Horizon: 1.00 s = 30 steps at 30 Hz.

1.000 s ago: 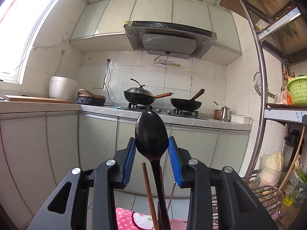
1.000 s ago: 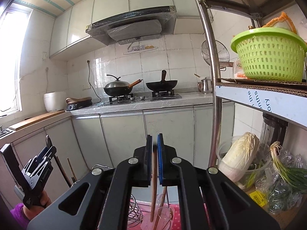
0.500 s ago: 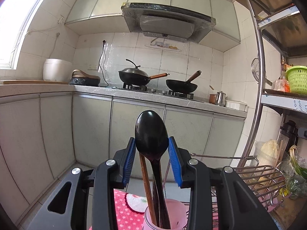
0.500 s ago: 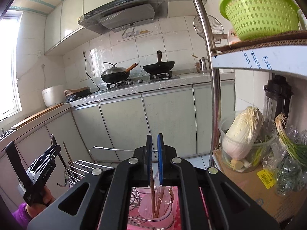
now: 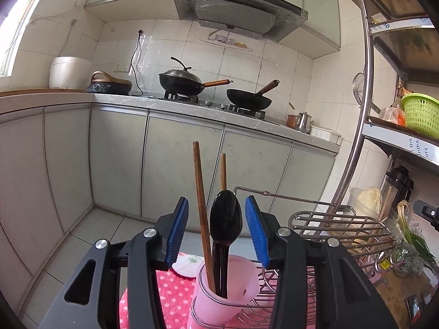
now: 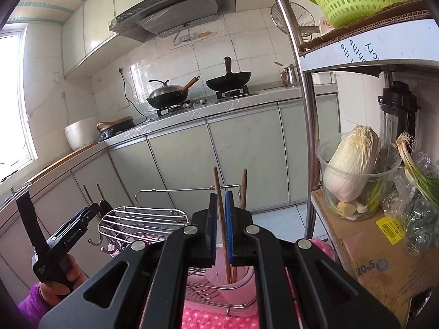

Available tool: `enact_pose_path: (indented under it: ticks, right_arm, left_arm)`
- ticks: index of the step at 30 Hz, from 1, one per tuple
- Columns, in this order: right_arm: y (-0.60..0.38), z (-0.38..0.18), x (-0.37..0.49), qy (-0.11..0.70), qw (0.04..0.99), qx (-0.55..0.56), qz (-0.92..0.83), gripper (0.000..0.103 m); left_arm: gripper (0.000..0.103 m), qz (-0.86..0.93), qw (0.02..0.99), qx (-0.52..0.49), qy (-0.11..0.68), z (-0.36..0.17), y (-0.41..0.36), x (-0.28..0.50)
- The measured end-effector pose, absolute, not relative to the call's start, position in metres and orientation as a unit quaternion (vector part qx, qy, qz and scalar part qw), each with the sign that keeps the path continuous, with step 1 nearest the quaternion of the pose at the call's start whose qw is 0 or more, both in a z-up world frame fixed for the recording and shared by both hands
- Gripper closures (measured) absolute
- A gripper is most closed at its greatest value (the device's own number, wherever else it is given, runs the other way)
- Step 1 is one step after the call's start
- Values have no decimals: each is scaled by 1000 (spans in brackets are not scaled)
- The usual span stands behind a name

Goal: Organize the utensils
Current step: 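Lower the spoon into a pink cup with the left tool while the right tool lowers the chopstick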

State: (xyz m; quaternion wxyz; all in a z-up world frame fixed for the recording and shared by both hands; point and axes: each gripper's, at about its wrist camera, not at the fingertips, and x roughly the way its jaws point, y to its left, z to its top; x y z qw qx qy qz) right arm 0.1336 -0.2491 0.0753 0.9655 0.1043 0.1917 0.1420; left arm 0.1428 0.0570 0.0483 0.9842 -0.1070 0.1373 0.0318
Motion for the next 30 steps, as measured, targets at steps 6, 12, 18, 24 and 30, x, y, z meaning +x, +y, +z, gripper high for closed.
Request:
enact_pose_path:
  ticks: [6, 12, 18, 24, 30]
  right_arm:
    - [-245, 72, 124, 200, 963, 107, 148, 97]
    - [-241, 73, 114, 204, 960, 110, 157, 97]
    - [-233, 73, 101, 210, 958, 104, 167, 97]
    - [-225, 75, 86, 212, 957, 98, 172, 97]
    - [-218, 72, 72, 219, 956, 97, 172, 97]
  left_arm:
    - [58, 29, 983, -107, 144, 52, 54, 134]
    - [56, 26, 984, -101, 146, 60, 48, 124]
    - [49, 32, 985, -83, 149, 65, 38, 112]
    - [48, 33, 985, -71, 152, 69, 31, 97]
    - [46, 29, 985, -65, 155, 73, 25, 83]
